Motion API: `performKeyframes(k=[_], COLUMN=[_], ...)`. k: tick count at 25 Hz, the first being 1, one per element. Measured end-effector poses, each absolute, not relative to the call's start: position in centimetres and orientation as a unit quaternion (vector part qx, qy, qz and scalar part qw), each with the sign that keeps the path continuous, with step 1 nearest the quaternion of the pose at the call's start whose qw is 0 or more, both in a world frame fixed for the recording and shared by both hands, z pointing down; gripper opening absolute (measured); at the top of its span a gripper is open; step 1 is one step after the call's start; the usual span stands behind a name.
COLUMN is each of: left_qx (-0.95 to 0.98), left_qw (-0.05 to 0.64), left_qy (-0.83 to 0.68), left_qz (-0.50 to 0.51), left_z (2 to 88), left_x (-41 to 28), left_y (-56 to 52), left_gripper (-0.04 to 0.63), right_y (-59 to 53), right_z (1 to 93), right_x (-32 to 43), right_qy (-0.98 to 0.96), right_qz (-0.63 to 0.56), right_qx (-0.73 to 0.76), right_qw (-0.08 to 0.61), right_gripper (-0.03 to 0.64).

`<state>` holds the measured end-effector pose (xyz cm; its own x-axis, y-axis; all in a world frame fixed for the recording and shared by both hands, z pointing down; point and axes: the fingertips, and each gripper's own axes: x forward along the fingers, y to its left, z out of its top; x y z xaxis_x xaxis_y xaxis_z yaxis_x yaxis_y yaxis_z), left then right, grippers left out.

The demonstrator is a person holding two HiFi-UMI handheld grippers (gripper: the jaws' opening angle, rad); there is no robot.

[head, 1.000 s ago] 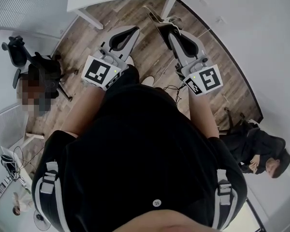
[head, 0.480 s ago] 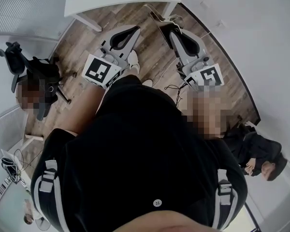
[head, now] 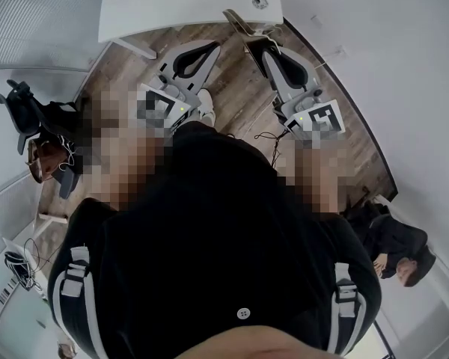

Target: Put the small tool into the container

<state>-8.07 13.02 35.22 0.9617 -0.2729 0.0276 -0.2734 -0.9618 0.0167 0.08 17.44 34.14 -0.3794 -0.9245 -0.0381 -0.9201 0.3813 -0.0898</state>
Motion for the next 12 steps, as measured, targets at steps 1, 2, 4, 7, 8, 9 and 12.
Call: performKeyframes(k=[1,2,4,7,8,9,12], left_qx=[0.99,0.99,0.99,0.991,0.991,0.991,0.991], left_qw=[0.011,0.011,0.012,0.014,0.014,0.016,0.016], left_qy=[-0.138,-0.138,-0.138,-0.136,-0.134,-0.133,-0.129], left_qz=[0.012,0.012,0.011,0.009,0.009,0.008,0.006], left_z=[35.2,35.2,35.1,34.9,35.0,35.1,35.4], left_x=[-8.0,-7.9,-7.9,-7.8,-7.8,-7.8,-7.8], left_y=[12.3,11.5,9.9,7.6,6.9,6.2,4.0], left_gripper=[0.008,0.008,0.008,0.008,0.008,0.008,0.008], right_y=[16.7,15.9,14.5,12.4,11.8,11.2,9.4], right_z=[34.1,34.0,33.9,33.8,33.7,33.7,33.8], right_x=[0.1,0.2,0.3,0.6,0.6,0.7,0.7], right_qy=[0.83,0.83,0.828,0.825,0.824,0.823,0.822], right_qz=[-0.027,-0.027,-0.026,-0.026,-0.025,-0.026,-0.026], right_qx=[-0.556,-0.556,-0.558,-0.563,-0.565,-0.566,-0.568], right_qw=[0.041,0.04,0.038,0.036,0.036,0.037,0.036], right_gripper=[0.043,0.043,0.043,0.043,0.043,0.043,0.043])
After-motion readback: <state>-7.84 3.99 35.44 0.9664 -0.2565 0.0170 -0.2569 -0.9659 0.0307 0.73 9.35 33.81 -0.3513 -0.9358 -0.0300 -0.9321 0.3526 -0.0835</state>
